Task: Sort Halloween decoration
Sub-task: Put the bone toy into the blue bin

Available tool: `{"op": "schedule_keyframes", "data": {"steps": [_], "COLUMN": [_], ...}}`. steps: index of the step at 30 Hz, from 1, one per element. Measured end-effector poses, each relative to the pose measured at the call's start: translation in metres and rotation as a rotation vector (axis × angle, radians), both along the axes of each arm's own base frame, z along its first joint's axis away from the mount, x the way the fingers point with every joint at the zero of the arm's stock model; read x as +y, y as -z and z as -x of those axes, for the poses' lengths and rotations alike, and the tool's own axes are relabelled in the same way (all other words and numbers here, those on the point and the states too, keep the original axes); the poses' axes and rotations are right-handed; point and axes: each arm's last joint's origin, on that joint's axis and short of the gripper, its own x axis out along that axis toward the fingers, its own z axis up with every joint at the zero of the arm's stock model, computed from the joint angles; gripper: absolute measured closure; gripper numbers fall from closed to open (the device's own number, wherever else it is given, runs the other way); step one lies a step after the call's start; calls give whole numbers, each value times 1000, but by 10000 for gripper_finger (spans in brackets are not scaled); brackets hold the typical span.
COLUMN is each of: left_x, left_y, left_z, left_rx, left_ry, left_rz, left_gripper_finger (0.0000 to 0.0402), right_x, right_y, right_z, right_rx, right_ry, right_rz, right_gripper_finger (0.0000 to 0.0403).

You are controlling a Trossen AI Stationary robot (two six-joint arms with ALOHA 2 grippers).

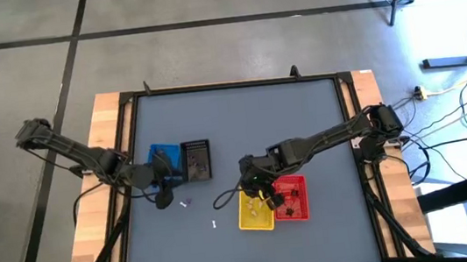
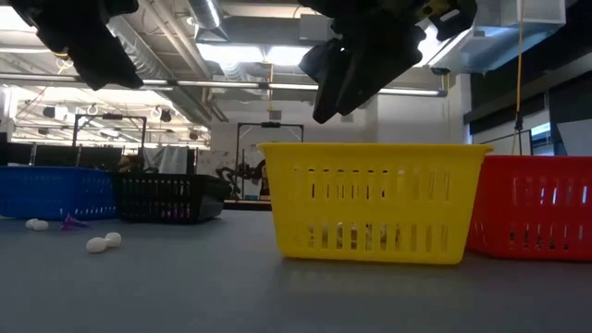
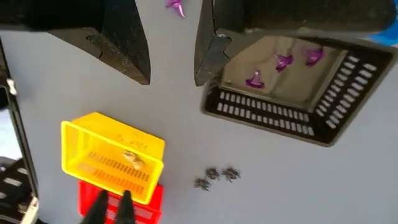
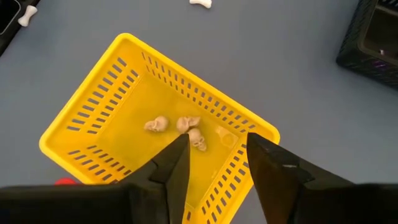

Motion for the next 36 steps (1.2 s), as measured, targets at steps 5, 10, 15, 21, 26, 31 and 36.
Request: {"op": "schedule_keyframes", "data": {"steps": [5,10,15,21,26,31,36], "left_x": [-16,-35,-50,-62,-70,-75,-79], "left_y": [1,1,4,23,45,67,85], "left_z": [-11,-31,-52,-69,-79,-84,-87], "left_rx": [-55,-166,-278,-274,-207,-119,-44], "left_ry": [103,212,313,405,476,550,614], "left_rz": [-43,-98,-95,-113,-104,-82,-68], "left_gripper_finger": [285,285,285,285,285,285,285], "right_x": [0,0,0,0,0,0,0], "right_y": [0,0,0,0,0,0,0], "right_z": [0,0,0,0,0,0,0], "right_rx": [0,0,1,1,0,1,1], "right_ry": [0,0,0,0,0,0,0], "right_rz": [0,0,0,0,0,0,0], "right_gripper_finger": [244,244,244,244,244,244,244]}}
